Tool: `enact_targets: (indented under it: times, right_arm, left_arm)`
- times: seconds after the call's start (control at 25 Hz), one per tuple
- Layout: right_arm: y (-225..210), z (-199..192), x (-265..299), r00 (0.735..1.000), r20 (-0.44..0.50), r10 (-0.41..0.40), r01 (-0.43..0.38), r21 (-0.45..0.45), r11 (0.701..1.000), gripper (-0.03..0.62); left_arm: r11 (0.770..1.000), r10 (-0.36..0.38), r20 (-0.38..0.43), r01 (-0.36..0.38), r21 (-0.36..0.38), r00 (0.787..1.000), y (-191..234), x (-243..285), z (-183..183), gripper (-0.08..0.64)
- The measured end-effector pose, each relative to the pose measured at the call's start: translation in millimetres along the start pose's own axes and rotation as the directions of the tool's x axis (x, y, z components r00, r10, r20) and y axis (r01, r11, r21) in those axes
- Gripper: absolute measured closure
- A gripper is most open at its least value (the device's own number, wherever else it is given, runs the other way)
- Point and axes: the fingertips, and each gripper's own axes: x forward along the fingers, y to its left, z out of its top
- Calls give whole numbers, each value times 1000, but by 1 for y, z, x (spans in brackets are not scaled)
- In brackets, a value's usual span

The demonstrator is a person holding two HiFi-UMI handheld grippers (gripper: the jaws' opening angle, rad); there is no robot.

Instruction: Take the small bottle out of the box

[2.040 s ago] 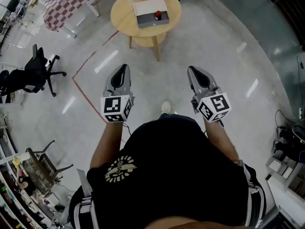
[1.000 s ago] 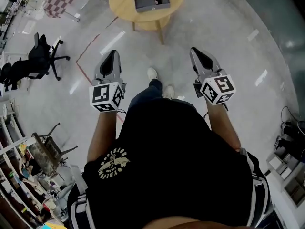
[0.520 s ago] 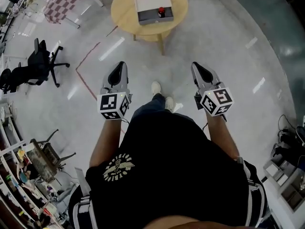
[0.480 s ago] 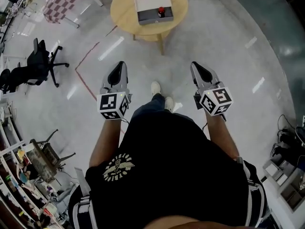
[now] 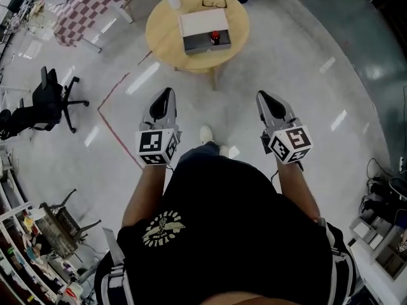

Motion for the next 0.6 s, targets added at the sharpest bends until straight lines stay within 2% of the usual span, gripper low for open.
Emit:
enact_targets:
  times: [0.28, 0.6]
  right_arm:
    - [-8, 32, 34, 1000, 7, 1, -1, -59, 998, 584]
    - [8, 65, 75, 1000, 23, 0, 3, -140, 990, 584]
  left_arm:
    - [996, -64, 85, 60, 59, 994, 11, 45, 45, 560]
    - [994, -109, 70, 107, 30, 992, 39, 77, 44, 560]
